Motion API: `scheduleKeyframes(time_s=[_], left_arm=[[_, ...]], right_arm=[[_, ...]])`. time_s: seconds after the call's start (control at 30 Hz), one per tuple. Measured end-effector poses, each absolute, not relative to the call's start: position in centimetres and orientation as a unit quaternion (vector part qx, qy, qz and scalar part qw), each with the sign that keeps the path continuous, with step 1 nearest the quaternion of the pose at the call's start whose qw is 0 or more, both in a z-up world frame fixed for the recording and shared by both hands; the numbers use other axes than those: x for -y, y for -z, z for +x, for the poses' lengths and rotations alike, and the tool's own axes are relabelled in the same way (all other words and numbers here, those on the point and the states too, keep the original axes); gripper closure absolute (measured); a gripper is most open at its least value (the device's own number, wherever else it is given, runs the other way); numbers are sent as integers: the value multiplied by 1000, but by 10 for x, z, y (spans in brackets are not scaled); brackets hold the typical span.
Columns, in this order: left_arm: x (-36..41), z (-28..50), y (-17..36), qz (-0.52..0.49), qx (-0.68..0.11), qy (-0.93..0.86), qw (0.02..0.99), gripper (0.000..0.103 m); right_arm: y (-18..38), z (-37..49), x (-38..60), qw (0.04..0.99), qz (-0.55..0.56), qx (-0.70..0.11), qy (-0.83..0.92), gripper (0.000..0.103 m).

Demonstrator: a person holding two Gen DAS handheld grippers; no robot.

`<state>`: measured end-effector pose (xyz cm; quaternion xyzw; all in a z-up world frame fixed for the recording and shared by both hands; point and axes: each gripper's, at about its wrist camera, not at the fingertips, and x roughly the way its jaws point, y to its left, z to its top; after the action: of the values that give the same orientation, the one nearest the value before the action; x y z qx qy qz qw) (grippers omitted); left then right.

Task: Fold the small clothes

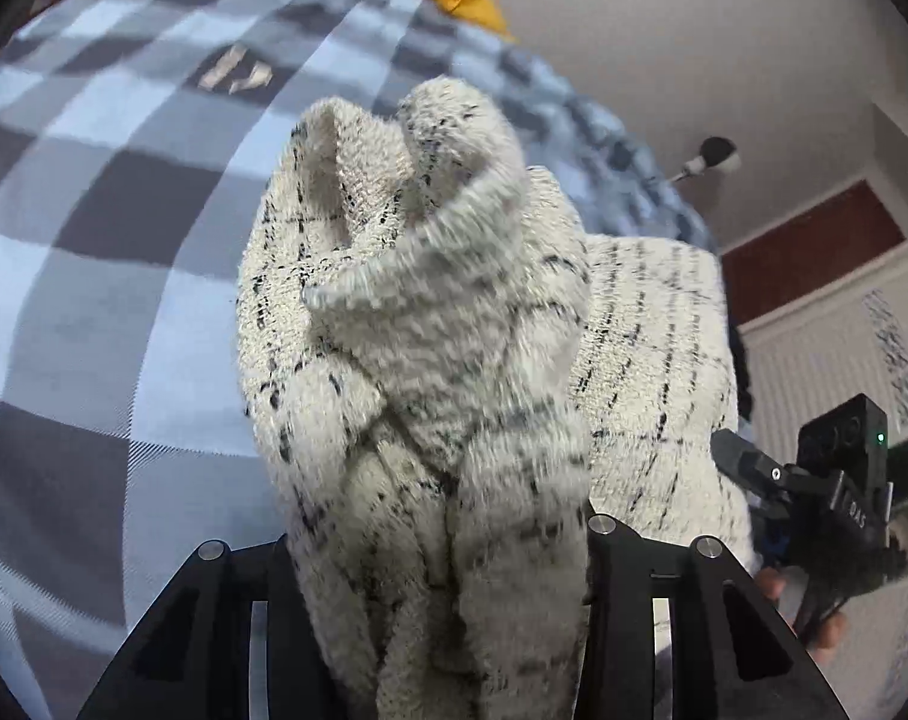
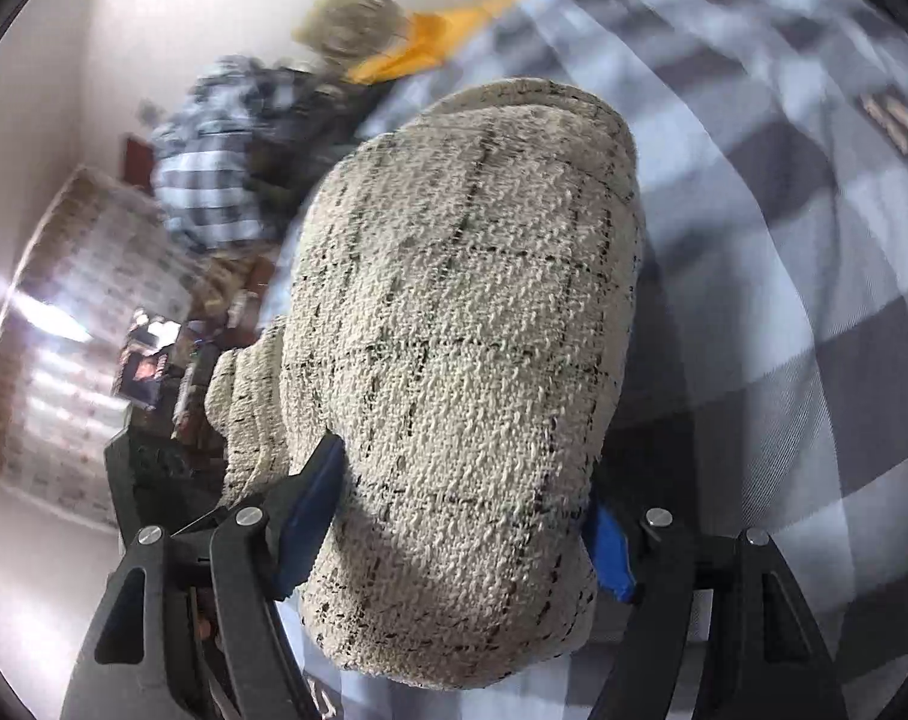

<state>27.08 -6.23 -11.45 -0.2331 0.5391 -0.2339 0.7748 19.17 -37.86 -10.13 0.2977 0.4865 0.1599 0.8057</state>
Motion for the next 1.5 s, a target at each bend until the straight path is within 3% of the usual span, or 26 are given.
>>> scheduleKeyframes(time_s=[0.03,0.07,0.13,0.23,0.3,0.47,0.63,0.83,0.97,1.1,1.3,1.5], left_arm=[[62,272,116,-244,-536,234,774,56],[60,272,117,-261,-533,231,771,47],[55,273,116,-272,-533,211,773,31],[51,255,91,-223,-522,168,806,24],[48,237,71,-161,-518,139,829,13],[1,177,17,-75,-453,78,885,1],[-20,133,-9,25,-415,2,910,0],[-14,39,-43,167,-336,-56,925,0],[-5,8,-46,136,-324,-7,936,0],[1,5,-26,125,-329,16,936,0],[0,9,-20,111,-345,47,931,0],[0,13,-15,96,-363,56,925,0]], right_arm=[[108,191,380,801,310,-490,-150,28],[115,191,383,799,329,-483,-141,17],[132,180,395,778,400,-469,-117,5],[133,159,400,756,445,-471,-94,4],[109,141,401,783,408,-466,-52,4],[20,55,403,881,290,-372,41,4],[-36,-30,360,924,122,-356,60,4],[-43,-100,308,938,-35,-345,20,4],[-38,-90,298,932,-44,-359,-22,4],[-12,-89,316,948,-10,-317,23,4],[30,-44,321,908,-2,-417,50,4],[27,-21,308,923,-18,-382,47,4]])
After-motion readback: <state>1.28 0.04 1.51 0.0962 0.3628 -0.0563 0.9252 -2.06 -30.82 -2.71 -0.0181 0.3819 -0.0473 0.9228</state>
